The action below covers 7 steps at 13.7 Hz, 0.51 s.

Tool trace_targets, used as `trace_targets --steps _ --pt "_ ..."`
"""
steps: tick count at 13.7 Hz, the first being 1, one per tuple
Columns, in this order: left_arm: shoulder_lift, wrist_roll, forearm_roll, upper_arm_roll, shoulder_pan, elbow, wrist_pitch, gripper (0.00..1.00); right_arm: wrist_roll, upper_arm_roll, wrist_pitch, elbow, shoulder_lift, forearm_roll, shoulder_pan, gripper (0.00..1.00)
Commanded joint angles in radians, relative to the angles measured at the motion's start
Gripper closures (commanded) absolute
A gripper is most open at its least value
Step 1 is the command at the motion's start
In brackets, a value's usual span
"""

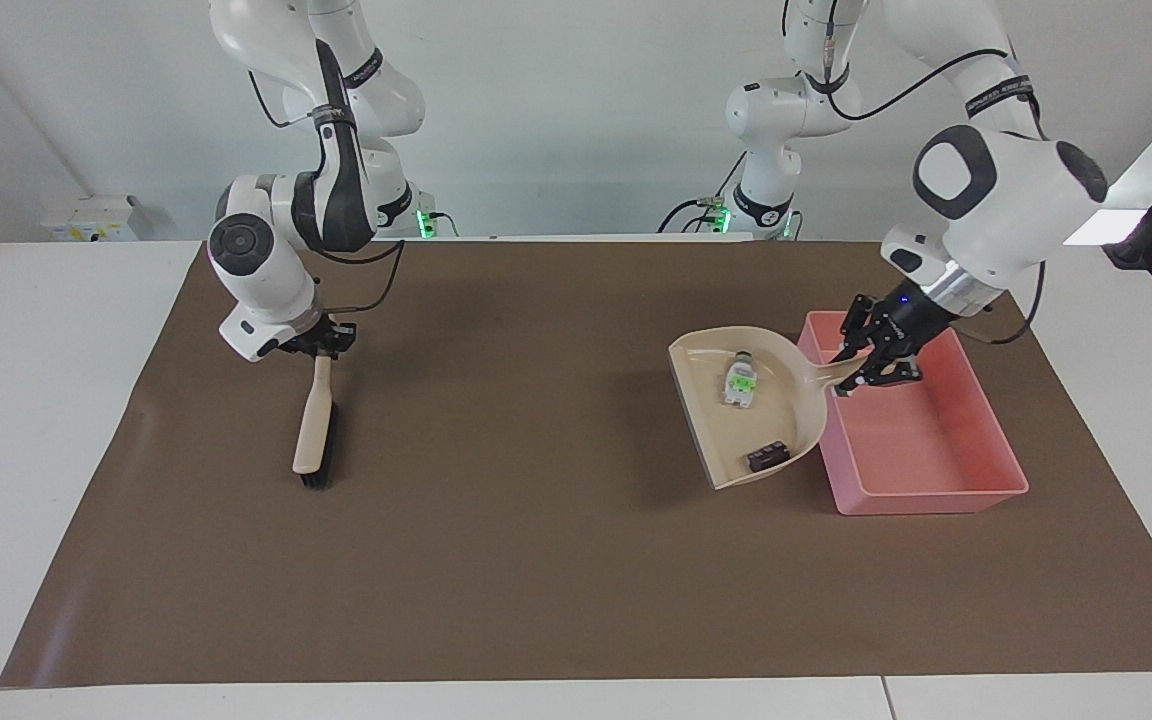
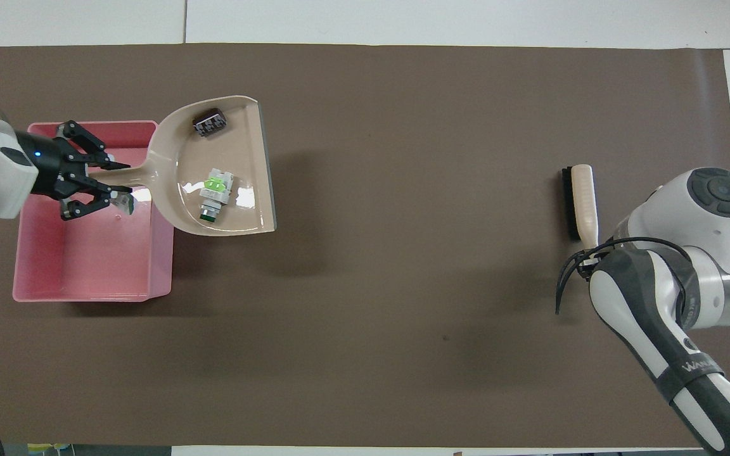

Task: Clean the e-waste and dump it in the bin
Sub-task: 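Lift the dustpan with the left gripper and tip it over the pink bin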

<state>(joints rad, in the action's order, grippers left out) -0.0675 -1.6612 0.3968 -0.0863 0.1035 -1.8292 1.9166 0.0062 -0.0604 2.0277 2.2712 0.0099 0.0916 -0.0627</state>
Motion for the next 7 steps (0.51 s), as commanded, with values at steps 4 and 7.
trace_targets --steps 4,7 --pt "-0.081 -0.114 0.024 -0.006 0.197 0.179 -0.131 1.0 -0.037 -0.012 -0.046 -0.018 -0.013 0.005 -0.009 0.0" --pt "-0.107 -0.156 -0.001 -0.003 0.283 0.246 -0.172 1.0 -0.038 -0.013 -0.102 -0.083 -0.025 -0.001 -0.006 0.0"
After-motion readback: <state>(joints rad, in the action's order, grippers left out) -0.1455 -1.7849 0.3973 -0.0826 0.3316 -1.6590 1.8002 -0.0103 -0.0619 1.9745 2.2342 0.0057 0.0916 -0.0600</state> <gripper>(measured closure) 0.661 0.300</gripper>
